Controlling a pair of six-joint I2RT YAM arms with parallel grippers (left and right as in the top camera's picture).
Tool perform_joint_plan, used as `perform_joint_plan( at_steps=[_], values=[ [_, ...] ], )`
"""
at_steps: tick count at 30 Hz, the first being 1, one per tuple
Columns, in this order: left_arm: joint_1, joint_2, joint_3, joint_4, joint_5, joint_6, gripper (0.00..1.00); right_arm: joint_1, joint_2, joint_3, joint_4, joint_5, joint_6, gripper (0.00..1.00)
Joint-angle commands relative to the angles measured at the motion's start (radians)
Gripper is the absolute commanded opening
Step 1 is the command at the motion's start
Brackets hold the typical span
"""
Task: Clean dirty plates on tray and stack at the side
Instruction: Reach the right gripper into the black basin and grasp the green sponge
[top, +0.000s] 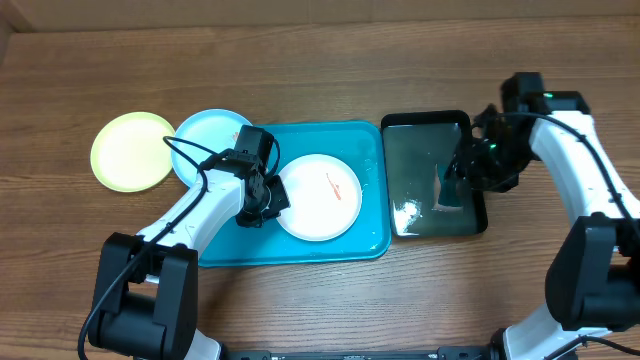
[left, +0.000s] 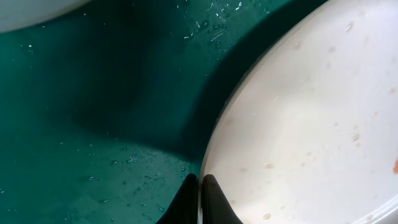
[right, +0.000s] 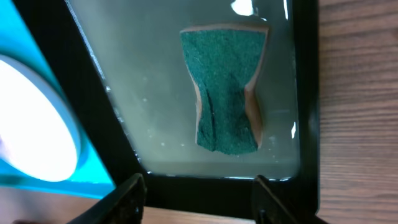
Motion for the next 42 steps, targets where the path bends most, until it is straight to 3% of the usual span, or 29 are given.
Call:
perform_joint_plan(
  at_steps=[1,8,27,32,40,42],
  values=[
    [0.005,-0.002,0.014,0.000,-0.016,0.005,0.04,0.052,-0.006,0.018,0.007,0.111,-0.016,0.57],
    [0.005,-0.002,0.014,0.000,-0.019,0.005,0.04,0.136,-0.006,-0.012,0.053,0.231,-0.012,0.62],
    [0.005,-0.002,0.014,0.000,-0.018,0.005,0.04,0.139,-0.005,-0.252,0.446,0.331,0.034,0.62],
    [0.005,-0.002,0.014,0.000,-0.018,0.005,0.04,0.139,-0.005,-0.263,0.447,0.330,0.065,0.54],
    [0.005,-0.002,0.014,0.000,-0.018,0.005,0.05,0.139,-0.005,-0.335,0.512,0.275,0.083,0.52],
    [0.005,-0.002,0.014,0.000,-0.018,0.005,0.04,0.139,-0.005,-0.337,0.520,0.266,0.083,0.47]
  ],
)
